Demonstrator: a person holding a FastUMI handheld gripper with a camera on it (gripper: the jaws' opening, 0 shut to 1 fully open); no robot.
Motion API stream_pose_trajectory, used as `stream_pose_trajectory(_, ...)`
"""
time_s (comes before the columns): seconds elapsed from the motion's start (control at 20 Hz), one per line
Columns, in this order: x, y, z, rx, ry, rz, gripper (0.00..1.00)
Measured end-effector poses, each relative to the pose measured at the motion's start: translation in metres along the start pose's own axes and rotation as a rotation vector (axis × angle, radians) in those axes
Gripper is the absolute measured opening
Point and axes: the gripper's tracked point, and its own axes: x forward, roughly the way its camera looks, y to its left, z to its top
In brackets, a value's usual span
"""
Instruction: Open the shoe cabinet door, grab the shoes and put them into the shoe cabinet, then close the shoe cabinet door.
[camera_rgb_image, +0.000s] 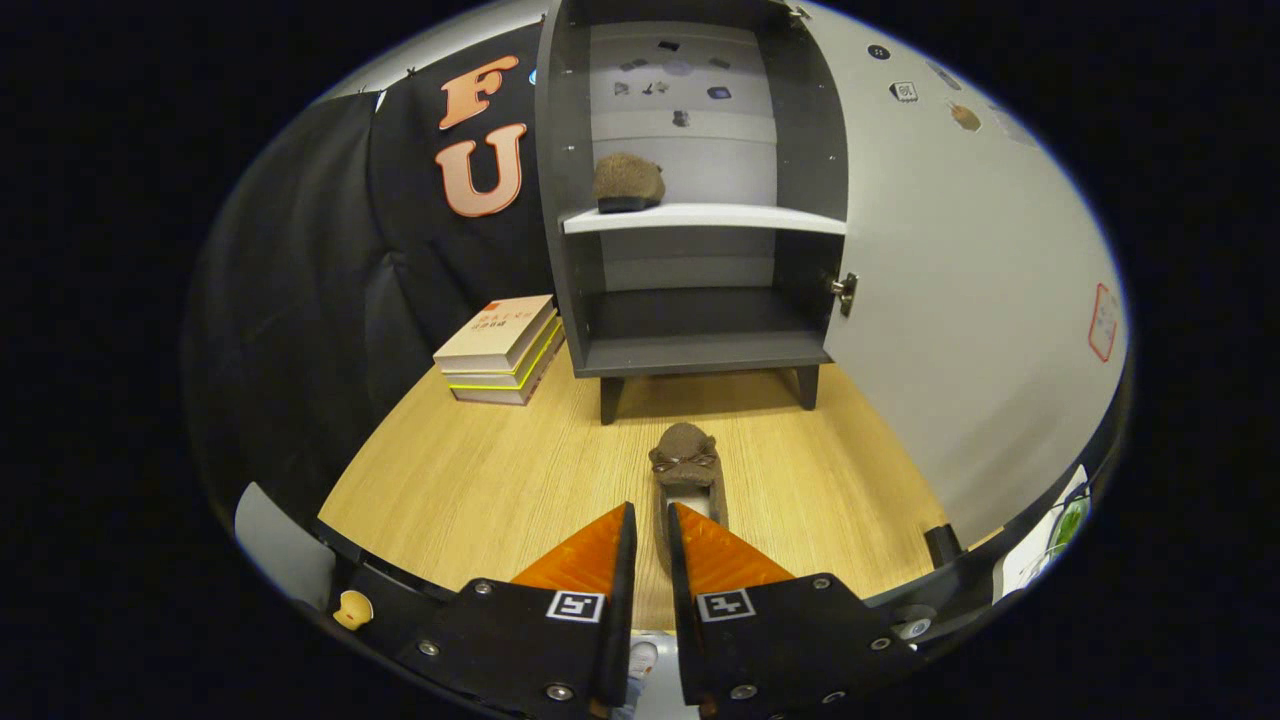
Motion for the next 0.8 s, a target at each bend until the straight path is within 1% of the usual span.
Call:
stream_pose_trajectory(0.25, 0.063, 0.000, -0.027, 0.024, 0.092, 0.044, 0.20)
stream_pose_trajectory(0.6, 0.133, -0.007, -0.063, 0.054, 0.209, 0.056, 0.21)
stream_pose_trajectory(0.7, 0.150, 0.000, -0.069, 0.074, 0.226, 0.072, 0.23)
stream_pose_trajectory(0.8, 0.173, 0.003, -0.068, 0.075, 0.226, 0.070, 0.23)
